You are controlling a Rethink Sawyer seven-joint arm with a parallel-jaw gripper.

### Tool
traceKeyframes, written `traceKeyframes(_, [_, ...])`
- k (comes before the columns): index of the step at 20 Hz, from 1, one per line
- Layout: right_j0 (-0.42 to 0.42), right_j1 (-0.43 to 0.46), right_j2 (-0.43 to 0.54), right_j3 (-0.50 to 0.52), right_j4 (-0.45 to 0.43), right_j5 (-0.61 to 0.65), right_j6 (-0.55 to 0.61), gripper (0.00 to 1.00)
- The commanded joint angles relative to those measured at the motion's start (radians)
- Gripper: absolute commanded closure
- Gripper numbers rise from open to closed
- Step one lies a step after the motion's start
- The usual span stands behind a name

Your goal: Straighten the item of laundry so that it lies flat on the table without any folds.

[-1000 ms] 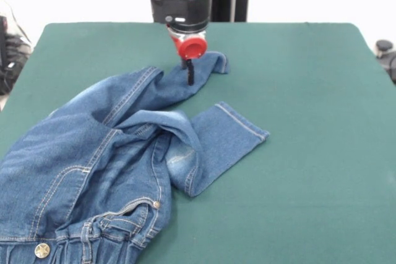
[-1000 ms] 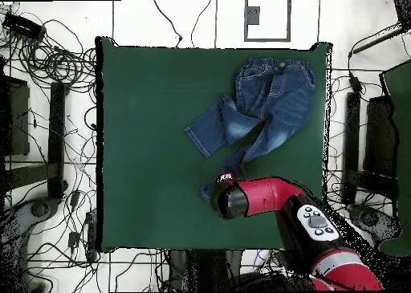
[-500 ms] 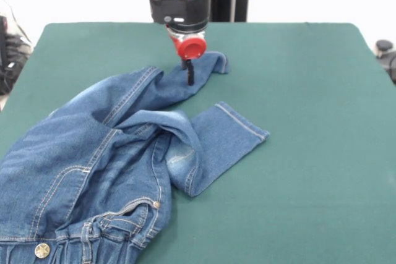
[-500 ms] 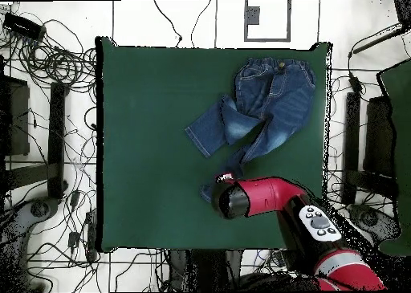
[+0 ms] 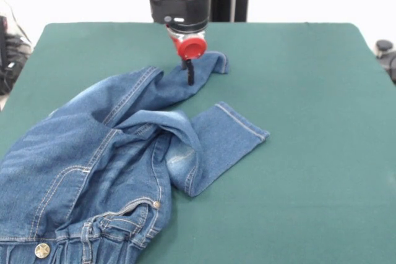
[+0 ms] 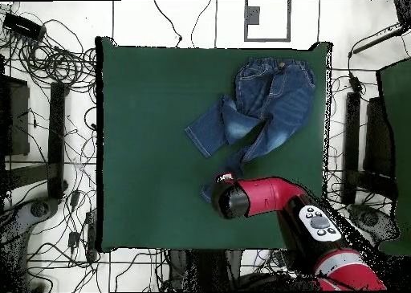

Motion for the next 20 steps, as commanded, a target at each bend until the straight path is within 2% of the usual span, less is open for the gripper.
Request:
traceKeyframes(1, [0.032,0.047,0.096,0.005,-0.018,-0.032,0.166,0.0])
traceKeyframes(20, [0.034,0.069,0.106,-0.005,-0.009,-0.046,0.176,0.0])
